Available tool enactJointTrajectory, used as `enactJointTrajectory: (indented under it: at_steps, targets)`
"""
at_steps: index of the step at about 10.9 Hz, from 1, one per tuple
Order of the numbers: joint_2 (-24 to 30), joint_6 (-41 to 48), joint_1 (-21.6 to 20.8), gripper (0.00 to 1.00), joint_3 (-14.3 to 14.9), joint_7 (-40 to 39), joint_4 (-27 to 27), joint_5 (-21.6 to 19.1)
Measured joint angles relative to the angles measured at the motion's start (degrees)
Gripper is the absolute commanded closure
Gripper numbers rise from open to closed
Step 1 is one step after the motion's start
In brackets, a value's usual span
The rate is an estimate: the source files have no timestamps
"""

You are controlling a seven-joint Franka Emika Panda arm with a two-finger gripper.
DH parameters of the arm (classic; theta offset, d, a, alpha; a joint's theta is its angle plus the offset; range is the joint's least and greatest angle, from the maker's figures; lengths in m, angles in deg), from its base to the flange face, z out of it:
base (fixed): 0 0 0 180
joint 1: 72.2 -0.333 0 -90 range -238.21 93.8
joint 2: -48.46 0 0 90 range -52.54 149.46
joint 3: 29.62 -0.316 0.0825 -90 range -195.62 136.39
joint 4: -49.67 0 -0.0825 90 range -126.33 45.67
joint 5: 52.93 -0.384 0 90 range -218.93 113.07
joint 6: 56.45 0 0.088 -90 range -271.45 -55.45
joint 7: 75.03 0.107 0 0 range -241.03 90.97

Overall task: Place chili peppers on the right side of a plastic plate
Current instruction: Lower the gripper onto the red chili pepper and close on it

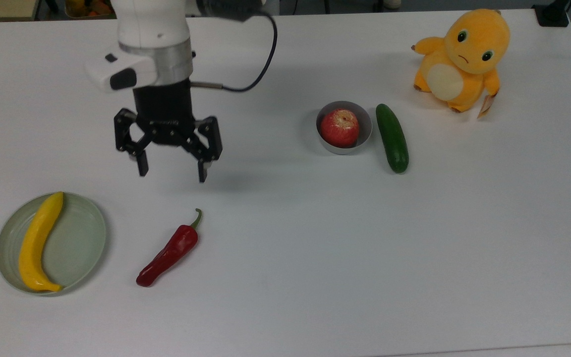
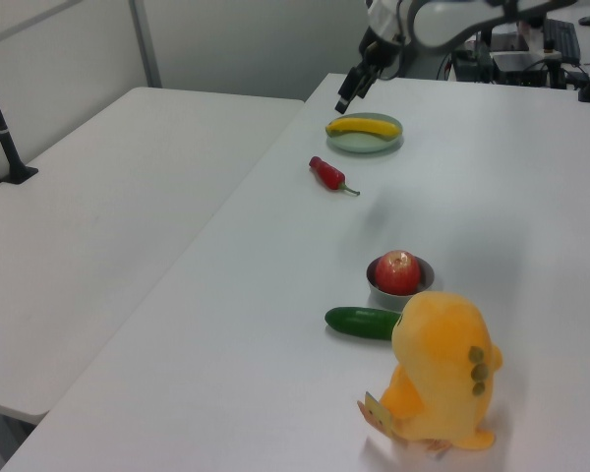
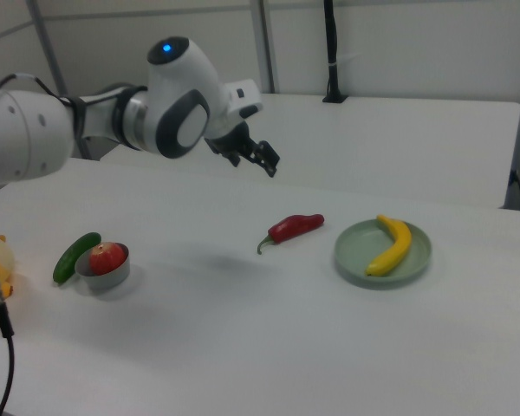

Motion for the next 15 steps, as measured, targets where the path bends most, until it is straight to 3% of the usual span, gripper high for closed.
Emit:
enactJointTrajectory:
  at_steps: [6, 12, 15]
  targets:
    - [-12.8, -16.5, 0.8, 0.00, 0.9, 0.6, 3.2, 2.0]
    - [-18.7, -20.1, 0.6, 0.00, 0.9, 0.7, 4.4, 3.2]
    - [-19.6, -20.1, 0.5, 0.22, 0.9, 0.8, 4.5, 4.8]
